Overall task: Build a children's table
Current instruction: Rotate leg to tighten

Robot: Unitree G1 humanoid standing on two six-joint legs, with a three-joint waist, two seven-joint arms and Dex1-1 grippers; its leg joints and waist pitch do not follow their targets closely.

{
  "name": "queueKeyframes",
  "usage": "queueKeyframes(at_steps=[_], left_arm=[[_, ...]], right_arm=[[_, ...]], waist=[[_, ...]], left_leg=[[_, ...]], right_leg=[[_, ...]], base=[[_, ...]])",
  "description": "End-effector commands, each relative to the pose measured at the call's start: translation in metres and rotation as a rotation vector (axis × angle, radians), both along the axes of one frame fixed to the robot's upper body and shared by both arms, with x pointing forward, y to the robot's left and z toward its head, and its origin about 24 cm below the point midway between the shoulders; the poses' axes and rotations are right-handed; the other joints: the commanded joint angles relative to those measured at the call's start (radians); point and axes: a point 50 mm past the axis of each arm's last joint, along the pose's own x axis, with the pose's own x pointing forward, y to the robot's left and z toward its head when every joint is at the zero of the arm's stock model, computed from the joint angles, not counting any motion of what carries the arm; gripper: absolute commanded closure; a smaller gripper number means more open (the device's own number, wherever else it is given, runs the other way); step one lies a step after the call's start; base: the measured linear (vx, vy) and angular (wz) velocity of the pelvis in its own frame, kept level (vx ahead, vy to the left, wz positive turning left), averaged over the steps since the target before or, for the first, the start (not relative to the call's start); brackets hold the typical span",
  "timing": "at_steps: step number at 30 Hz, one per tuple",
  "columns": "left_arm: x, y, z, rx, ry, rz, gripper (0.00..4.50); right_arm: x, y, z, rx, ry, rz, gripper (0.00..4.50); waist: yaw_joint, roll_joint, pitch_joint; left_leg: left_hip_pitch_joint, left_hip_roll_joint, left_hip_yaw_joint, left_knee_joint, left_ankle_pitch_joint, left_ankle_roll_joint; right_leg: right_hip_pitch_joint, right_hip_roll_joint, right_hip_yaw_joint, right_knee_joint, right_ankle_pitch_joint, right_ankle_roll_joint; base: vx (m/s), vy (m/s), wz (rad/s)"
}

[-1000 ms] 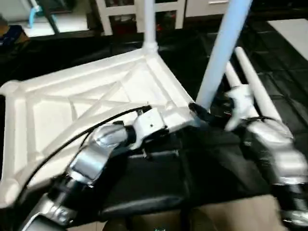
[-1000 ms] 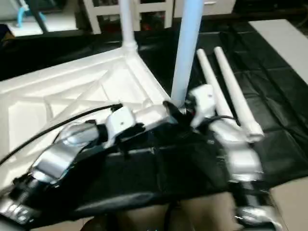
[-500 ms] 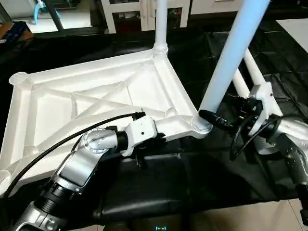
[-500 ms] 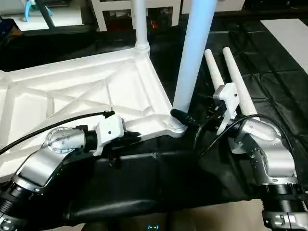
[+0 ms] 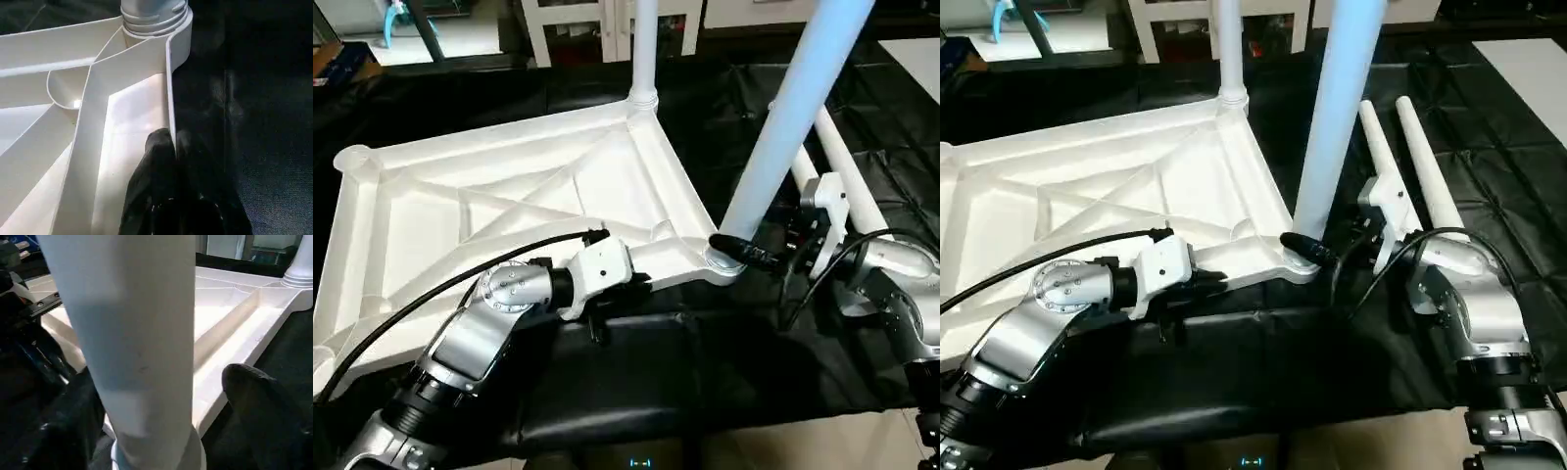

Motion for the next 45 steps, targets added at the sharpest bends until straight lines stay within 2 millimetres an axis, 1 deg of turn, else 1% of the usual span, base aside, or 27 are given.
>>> queueKeyframes(at_steps=[1, 4, 7, 15, 16, 19, 21, 23, 24, 25, 27, 28, 29, 31, 32, 33, 34, 35, 36, 37, 38, 39, 40, 41, 42, 44, 45], left_arm=[[-0.008, 0.000, -0.013, 0.044, 0.059, -0.036, 4.50], [-0.008, 0.000, -0.014, 0.045, 0.061, -0.038, 4.50], [-0.009, 0.000, -0.014, 0.046, 0.061, -0.041, 4.50], [-0.009, 0.000, -0.015, 0.052, 0.060, -0.041, 4.50], [-0.009, -0.001, -0.015, 0.052, 0.059, -0.040, 4.50], [-0.008, -0.002, -0.016, 0.053, 0.058, -0.026, 4.50], [-0.007, -0.003, -0.016, 0.054, 0.057, -0.022, 4.50], [-0.005, -0.007, -0.017, 0.059, 0.055, 0.006, 4.50], [0.001, -0.015, -0.016, 0.053, 0.049, 0.048, 4.50], [0.003, -0.018, -0.016, 0.049, 0.046, 0.070, 4.50], [0.006, -0.024, -0.016, 0.046, 0.036, 0.100, 4.50], [0.009, -0.031, -0.015, 0.041, 0.030, 0.121, 4.50], [0.011, -0.036, -0.015, 0.038, 0.025, 0.135, 4.50], [0.018, -0.048, -0.012, 0.019, 0.000, 0.198, 4.50], [0.018, -0.048, -0.012, 0.019, 0.000, 0.198, 4.50], [0.024, -0.058, -0.009, 0.001, -0.020, 0.248, 4.50], [0.024, -0.060, -0.008, -0.001, -0.022, 0.252, 4.50], [0.027, -0.065, -0.006, -0.011, -0.027, 0.262, 4.50], [0.027, -0.066, -0.005, -0.013, -0.028, 0.261, 4.50], [0.029, -0.068, -0.004, -0.019, -0.034, 0.257, 4.50], [0.029, -0.067, -0.003, -0.018, -0.036, 0.257, 4.50], [0.031, -0.065, -0.003, -0.015, -0.038, 0.260, 4.50], [0.032, -0.061, -0.003, -0.011, -0.038, 0.263, 4.50], [0.032, -0.057, -0.003, -0.004, -0.039, 0.265, 4.50], [0.033, -0.053, -0.004, 0.003, -0.043, 0.266, 4.50], [0.034, -0.049, -0.006, 0.012, -0.043, 0.275, 4.50], [0.034, -0.045, -0.007, 0.018, -0.045, 0.268, 4.50]], right_arm=[[0.001, 0.000, 0.004, 0.009, -0.004, 0.017, 0.94], [0.000, -0.001, 0.002, 0.014, 0.003, 0.026, 1.28], [-0.001, -0.001, 0.001, 0.023, 0.009, 0.032, 1.43], [-0.002, -0.002, -0.003, 0.065, 0.016, -0.015, 2.17], [-0.002, -0.001, -0.004, 0.070, 0.017, -0.031, 2.30], [-0.001, 0.002, -0.012, 0.072, 0.031, -0.103, 2.38], [0.000, 0.003, -0.014, 0.070, 0.035, -0.121, 2.44], [0.001, 0.009, -0.025, 0.059, 0.065, -0.188, 2.44], [0.005, 0.017, -0.042, 0.028, 0.117, -0.313, 2.46], [0.007, 0.021, -0.050, 0.003, 0.141, -0.379, 2.48], [0.009, 0.026, -0.060, -0.018, 0.171, -0.463, 2.50], [0.013, 0.028, -0.068, -0.020, 0.197, -0.581, 2.50], [0.016, 0.029, -0.073, -0.024, 0.216, -0.663, 2.51], [0.024, 0.033, -0.080, 0.039, 0.257, -0.874, 2.53], [0.024, 0.033, -0.080, 0.039, 0.257, -0.874, 2.53], [0.029, 0.038, -0.082, 0.103, 0.277, -1.030, 2.53], [0.030, 0.038, -0.082, 0.112, 0.276, -1.058, 2.54], [0.033, 0.041, -0.082, 0.131, 0.272, -1.133, 2.54], [0.034, 0.041, -0.081, 0.131, 0.265, -1.139, 2.54], [0.037, 0.044, -0.077, 0.129, 0.236, -1.141, 2.54], [0.039, 0.046, -0.075, 0.121, 0.224, -1.127, 2.54], [0.040, 0.048, -0.072, 0.124, 0.210, -1.088, 2.54], [0.041, 0.049, -0.070, 0.132, 0.198, -1.048, 2.54], [0.041, 0.050, -0.066, 0.131, 0.181, -0.988, 2.54], [0.042, 0.050, -0.062, 0.116, 0.152, -0.932, 2.54], [0.040, 0.052, -0.057, 0.095, 0.107, -0.825, 2.54], [0.037, 0.051, -0.052, 0.093, 0.070, -0.746, 2.54]], waist=[[0.000, -0.013, -0.081], [0.001, -0.012, -0.085], [0.001, -0.012, -0.088], [0.002, -0.011, -0.089], [0.001, -0.013, -0.090], [0.000, -0.014, -0.087], [-0.003, -0.015, -0.082], [-0.005, -0.016, -0.075], [-0.008, -0.019, -0.074], [-0.008, -0.017, -0.073], [-0.015, -0.021, -0.067], [-0.019, -0.018, -0.063], [-0.021, -0.015, -0.062], [-0.032, -0.013, -0.057], [-0.039, -0.013, -0.057], [-0.041, -0.007, -0.059], [-0.046, 0.001, -0.056], [-0.048, 0.003, -0.052], [-0.059, 0.008, -0.048], [-0.058, 0.017, -0.043], [-0.060, 0.016, -0.040], [-0.060, 0.017, -0.035], [-0.059, 0.014, -0.033], [-0.060, 0.012, -0.032], [-0.062, 0.008, -0.032], [-0.061, 0.005, -0.032], [-0.061, 0.009, -0.030]], left_leg=[[0.008, 0.002, 0.013, -0.051, -0.146, 0.138], [0.008, 0.002, 0.013, -0.049, -0.127, 0.143], [0.008, 0.002, 0.013, -0.047, -0.113, 0.151], [0.009, 0.003, 0.013, -0.047, -0.125, 0.146], [0.009, 0.002, 0.013, -0.046, -0.127, 0.143], [0.007, 0.002, 0.013, -0.047, -0.142, 0.134], [0.006, 0.001, 0.012, -0.051, -0.188, 0.110], [0.007, -0.001, 0.011, -0.055, -0.237, 0.078], [0.006, -0.001, 0.011, -0.056, -0.240, 0.067], [0.006, -0.003, 0.011, -0.058, -0.245, 0.055], [0.010, -0.008, 0.003, -0.065, -0.314, 0.016], [0.015, -0.010, 0.003, -0.067, -0.346, 0.006], [0.018, -0.012, 0.001, -0.066, -0.369, 0.001], [0.017, -0.014, -0.009, -0.072, -0.426, -0.012], [0.016, -0.017, -0.016, -0.074, -0.456, -0.020], [0.015, -0.017, -0.024, -0.078, -0.478, -0.020], [0.024, -0.012, -0.026, -0.082, -0.517, -0.018], [0.031, -0.010, -0.028, -0.084, -0.547, -0.016], [0.037, -0.006, -0.037, -0.091, -0.616, -0.014], [0.039, 0.006, -0.044, -0.106, -0.684, -0.011], [0.039, 0.013, -0.047, -0.113, -0.716, -0.007], [0.036, 0.022, -0.050, -0.129, -0.769, -0.006], [0.045, 0.019, -0.046, -0.131, -0.797, -0.009], [0.051, 0.012, -0.044, -0.125, -0.791, -0.012], [0.056, -0.003, -0.042, -0.108, -0.745, -0.011], [0.049, -0.011, -0.041, -0.097, -0.670, 0.000], [0.051, -0.008, -0.042, -0.098, -0.670, 0.004]], right_leg=[[0.071, -0.010, 0.018, -0.038, -0.177, -0.285], [0.072, -0.008, 0.018, -0.034, -0.150, -0.292], [0.073, -0.008, 0.017, -0.031, -0.127, -0.301], [0.073, -0.008, 0.017, -0.032, -0.150, -0.300], [0.073, -0.008, 0.018, -0.032, -0.152, -0.298], [0.072, -0.010, 0.019, -0.035, -0.182, -0.288], [0.070, -0.011, 0.018, -0.043, -0.268, -0.260], [0.063, -0.011, 0.019, -0.053, -0.367, -0.219], [0.062, -0.011, 0.020, -0.055, -0.393, -0.207], [0.059, -0.011, 0.020, -0.057, -0.421, -0.194], [0.056, -0.011, 0.014, -0.071, -0.559, -0.128], [0.046, -0.010, 0.013, -0.080, -0.611, -0.101], [0.041, -0.009, 0.011, -0.085, -0.643, -0.089], [0.041, -0.010, 0.000, -0.095, -0.708, -0.052], [0.044, -0.011, -0.011, -0.102, -0.741, -0.030], [0.052, -0.011, -0.021, -0.108, -0.730, -0.014], [0.046, -0.010, -0.031, -0.119, -0.714, -0.013], [0.044, -0.009, -0.039, -0.126, -0.699, -0.016], [0.053, -0.002, -0.062, -0.133, -0.657, -0.018], [0.066, 0.001, -0.075, -0.132, -0.602, -0.021], [0.073, 0.001, -0.078, -0.125, -0.564, -0.026], [0.085, 0.002, -0.079, -0.106, -0.512, -0.034], [0.077, 0.001, -0.074, -0.108, -0.526, -0.039], [0.071, -0.003, -0.074, -0.118, -0.557, -0.038], [0.064, -0.012, -0.081, -0.142, -0.644, -0.022], [0.071, -0.023, -0.092, -0.162, -0.716, 0.007], [0.072, -0.022, -0.104, -0.166, -0.709, 0.010]], base=[[0.000, 0.000, 0.00], [0.000, 0.000, 0.00], [0.000, 0.000, 0.00], [0.000, 0.000, 0.00], [0.000, 0.000, 0.00], [0.000, 0.000, 0.00], [0.000, 0.000, 0.00], [0.000, 0.000, 0.00], [0.000, 0.000, 0.00], [0.000, 0.000, 0.00], [-0.052, -0.005, -0.03], [-0.052, -0.002, -0.02], [-0.057, 0.000, -0.01], [-0.063, 0.008, -0.07], [-0.067, 0.024, -0.14], [-0.066, 0.037, -0.12], [-0.066, 0.037, -0.12], [-0.062, 0.042, -0.06], [-0.052, 0.035, -0.04], [-0.052, 0.035, -0.04], [0.000, 0.000, 0.00], [0.000, 0.000, 0.00], [0.000, 0.000, 0.00], [0.000, 0.000, 0.00], [0.000, 0.000, 0.00], [0.000, 0.000, 0.00], [0.000, 0.000, 0.00]])
